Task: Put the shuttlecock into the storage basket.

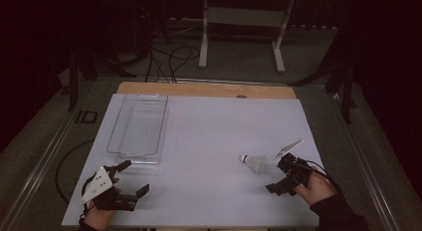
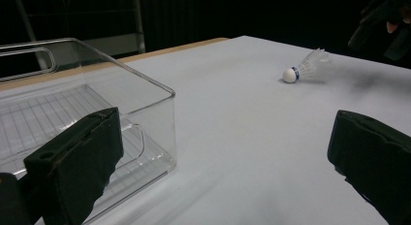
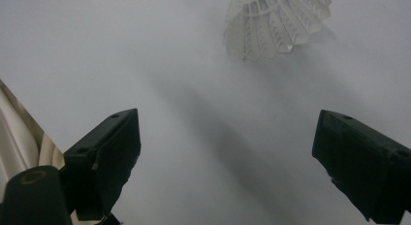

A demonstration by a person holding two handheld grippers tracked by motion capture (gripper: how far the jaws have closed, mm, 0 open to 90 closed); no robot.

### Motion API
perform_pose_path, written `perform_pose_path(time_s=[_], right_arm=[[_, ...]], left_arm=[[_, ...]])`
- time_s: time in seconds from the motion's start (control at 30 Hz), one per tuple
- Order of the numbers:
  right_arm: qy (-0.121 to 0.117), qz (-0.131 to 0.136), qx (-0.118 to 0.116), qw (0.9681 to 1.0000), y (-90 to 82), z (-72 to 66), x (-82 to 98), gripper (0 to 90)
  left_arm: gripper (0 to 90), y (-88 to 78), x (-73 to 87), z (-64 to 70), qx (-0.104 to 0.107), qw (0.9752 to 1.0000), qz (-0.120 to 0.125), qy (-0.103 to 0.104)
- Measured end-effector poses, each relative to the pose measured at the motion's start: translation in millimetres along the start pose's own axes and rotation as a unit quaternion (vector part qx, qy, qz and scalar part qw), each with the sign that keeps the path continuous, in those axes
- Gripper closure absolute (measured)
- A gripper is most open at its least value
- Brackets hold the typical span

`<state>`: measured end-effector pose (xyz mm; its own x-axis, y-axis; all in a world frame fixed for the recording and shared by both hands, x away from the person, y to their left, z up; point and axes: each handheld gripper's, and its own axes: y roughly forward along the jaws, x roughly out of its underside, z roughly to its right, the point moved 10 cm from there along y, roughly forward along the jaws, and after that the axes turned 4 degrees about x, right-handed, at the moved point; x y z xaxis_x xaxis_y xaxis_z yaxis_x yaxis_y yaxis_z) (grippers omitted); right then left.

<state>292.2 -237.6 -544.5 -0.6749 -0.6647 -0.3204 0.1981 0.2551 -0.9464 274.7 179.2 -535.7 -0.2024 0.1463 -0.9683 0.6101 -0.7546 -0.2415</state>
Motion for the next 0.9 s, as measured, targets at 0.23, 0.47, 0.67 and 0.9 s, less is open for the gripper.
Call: perform_pose_path(time_s=[0.23,0.47,0.67,0.9], right_arm=[[-0.001,-0.015,0.004,0.9999,1.4,0.2,-1.1,11.5],[-0.001,-0.048,-0.005,0.9988,7.3,1.5,-0.3,10.9],[0.008,-0.093,-0.028,0.9952,16.4,-1.5,2.8,10.0],[0.007,-0.113,-0.037,0.9929,22.3,-4.7,2.3,9.6]], left_arm=[[0.2,0.7,0.8,0.6,0.001,1.0000,-0.003,0.002],[0.1,0.8,1.0,0.4,0.001,1.0000,-0.004,0.003],[0.2,0.7,0.9,0.5,0.001,1.0000,-0.003,0.002],[0.1,0.7,0.8,0.7,0.002,1.0000,-0.003,0.002]])
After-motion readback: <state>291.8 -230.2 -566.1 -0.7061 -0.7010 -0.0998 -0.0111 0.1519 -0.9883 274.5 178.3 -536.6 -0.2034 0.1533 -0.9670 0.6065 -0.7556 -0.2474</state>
